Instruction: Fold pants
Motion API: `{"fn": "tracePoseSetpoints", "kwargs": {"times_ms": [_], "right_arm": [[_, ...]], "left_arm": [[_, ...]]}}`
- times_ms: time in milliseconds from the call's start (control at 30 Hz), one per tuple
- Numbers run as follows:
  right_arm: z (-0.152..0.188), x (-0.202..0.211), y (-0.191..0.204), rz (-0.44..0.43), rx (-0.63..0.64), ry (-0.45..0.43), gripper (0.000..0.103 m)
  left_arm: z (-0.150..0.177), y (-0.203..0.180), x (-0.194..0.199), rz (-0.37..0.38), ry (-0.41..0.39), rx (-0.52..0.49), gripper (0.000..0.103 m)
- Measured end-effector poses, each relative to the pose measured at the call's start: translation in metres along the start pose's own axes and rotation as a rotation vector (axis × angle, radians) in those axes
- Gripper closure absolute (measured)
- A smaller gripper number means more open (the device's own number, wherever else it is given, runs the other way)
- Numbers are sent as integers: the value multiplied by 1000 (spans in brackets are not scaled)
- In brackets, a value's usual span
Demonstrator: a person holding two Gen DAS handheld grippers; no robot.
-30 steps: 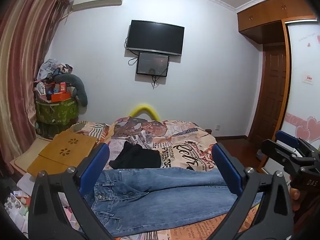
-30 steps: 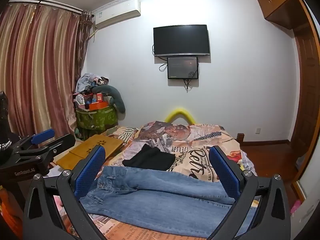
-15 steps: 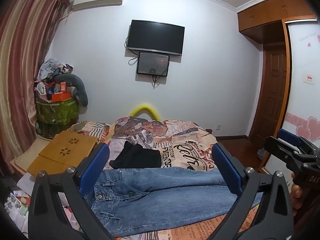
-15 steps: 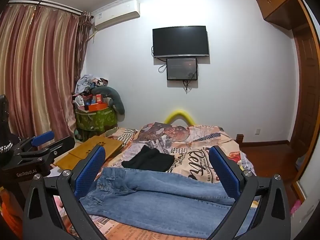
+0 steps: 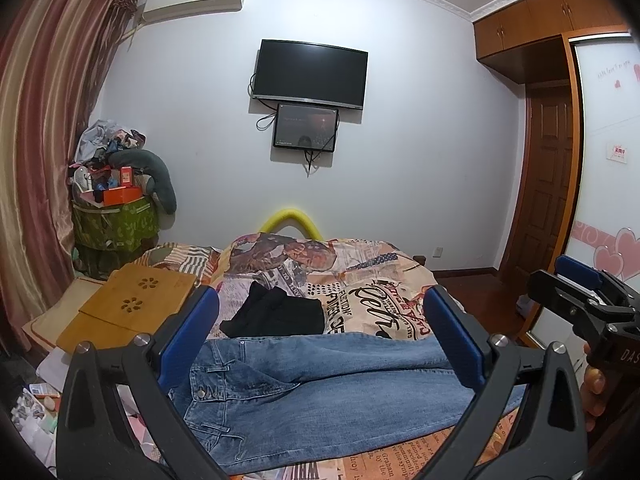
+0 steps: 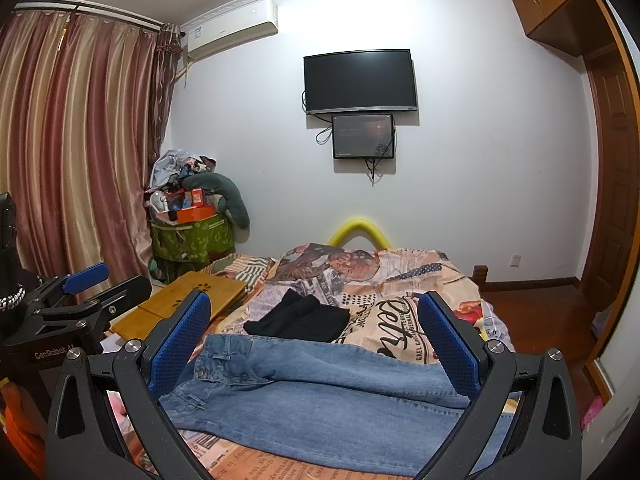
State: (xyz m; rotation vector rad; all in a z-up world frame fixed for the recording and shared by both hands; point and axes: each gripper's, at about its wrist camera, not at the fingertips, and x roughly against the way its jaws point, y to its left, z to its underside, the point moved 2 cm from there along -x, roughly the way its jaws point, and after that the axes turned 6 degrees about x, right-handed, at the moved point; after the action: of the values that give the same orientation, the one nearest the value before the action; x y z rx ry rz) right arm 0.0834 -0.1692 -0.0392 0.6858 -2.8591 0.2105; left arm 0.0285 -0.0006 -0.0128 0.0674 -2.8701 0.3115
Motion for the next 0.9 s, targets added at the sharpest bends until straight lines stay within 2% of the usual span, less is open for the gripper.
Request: {"fn": "tracePoseSetpoints", "kwargs": {"times_ms": [900], "right_arm": [[3, -1, -2, -3, -3, 1, 0]], "left_arm": [[0, -1, 3, -7, -9, -9, 0]]}}
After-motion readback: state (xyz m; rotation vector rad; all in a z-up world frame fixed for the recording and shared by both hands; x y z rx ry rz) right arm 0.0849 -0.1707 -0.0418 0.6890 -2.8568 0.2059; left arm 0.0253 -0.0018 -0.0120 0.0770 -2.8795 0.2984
